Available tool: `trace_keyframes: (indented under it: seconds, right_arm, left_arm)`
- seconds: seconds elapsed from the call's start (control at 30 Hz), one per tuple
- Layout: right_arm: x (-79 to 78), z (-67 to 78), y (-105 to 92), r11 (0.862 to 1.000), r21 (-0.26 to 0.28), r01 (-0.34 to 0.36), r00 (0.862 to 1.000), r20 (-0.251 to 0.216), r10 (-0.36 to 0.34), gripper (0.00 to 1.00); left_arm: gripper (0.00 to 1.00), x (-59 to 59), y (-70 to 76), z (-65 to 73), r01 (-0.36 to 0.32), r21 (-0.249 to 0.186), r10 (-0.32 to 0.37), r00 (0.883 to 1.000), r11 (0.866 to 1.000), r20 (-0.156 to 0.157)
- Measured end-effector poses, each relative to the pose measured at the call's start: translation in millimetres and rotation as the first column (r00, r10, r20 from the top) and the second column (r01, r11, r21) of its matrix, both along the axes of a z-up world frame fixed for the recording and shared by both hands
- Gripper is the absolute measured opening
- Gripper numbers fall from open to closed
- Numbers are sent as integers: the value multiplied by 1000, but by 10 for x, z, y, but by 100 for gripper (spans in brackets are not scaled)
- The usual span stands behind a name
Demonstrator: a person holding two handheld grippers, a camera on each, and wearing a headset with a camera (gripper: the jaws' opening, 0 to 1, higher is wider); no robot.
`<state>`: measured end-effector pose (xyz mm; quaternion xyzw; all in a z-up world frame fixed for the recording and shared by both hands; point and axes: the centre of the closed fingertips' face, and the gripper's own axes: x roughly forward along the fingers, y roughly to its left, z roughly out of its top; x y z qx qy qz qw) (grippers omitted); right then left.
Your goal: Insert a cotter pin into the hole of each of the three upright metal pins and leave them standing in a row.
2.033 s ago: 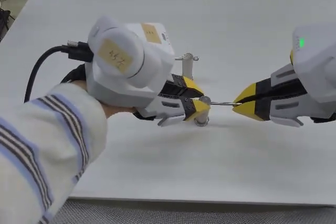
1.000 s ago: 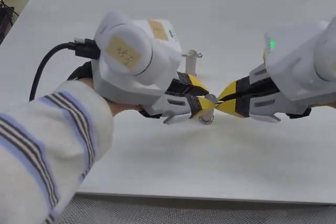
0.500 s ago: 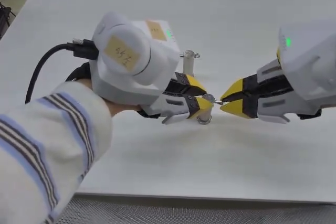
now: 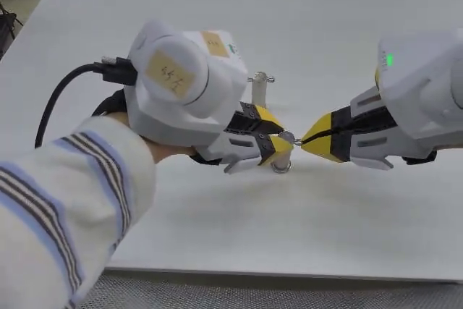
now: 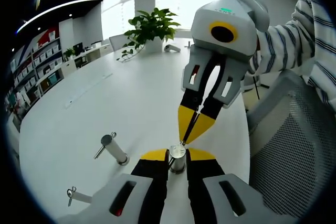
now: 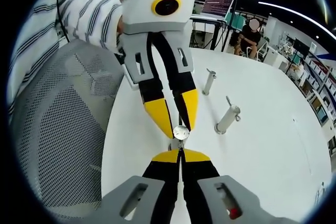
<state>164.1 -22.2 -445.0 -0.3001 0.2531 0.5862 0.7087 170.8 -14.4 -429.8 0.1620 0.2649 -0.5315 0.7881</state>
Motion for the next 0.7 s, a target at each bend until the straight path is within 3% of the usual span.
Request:
trace_keyframes:
  seconds: [0.07,0.27,0.37,0.5,0.6,0.7]
  right_arm:
    - [6,-5,-13,1000,13,13,1000,-7,-12,0]
    - [-12,-12,-26,997,52,55,998,-20,-54,0]
    - [-24,-50,-30,993,75,90,996,-34,-88,7]
    - [-13,-129,-6,974,146,171,983,-89,-159,9]
    - [7,-188,8,965,169,199,977,-114,-182,12]
    - [23,-208,51,958,187,218,972,-130,-196,16]
  left_arm:
    - [9,2,3,-2,-18,-17,18,1000,1000,-25]
    - [13,31,38,14,-24,-30,24,1000,999,9]
    - [19,72,86,54,-57,-53,58,998,997,6]
    - [28,58,160,76,-90,-69,90,996,993,-1]
    - [30,36,220,63,-131,-79,131,991,988,-9]
    - [41,2,272,35,-163,-88,162,987,983,-18]
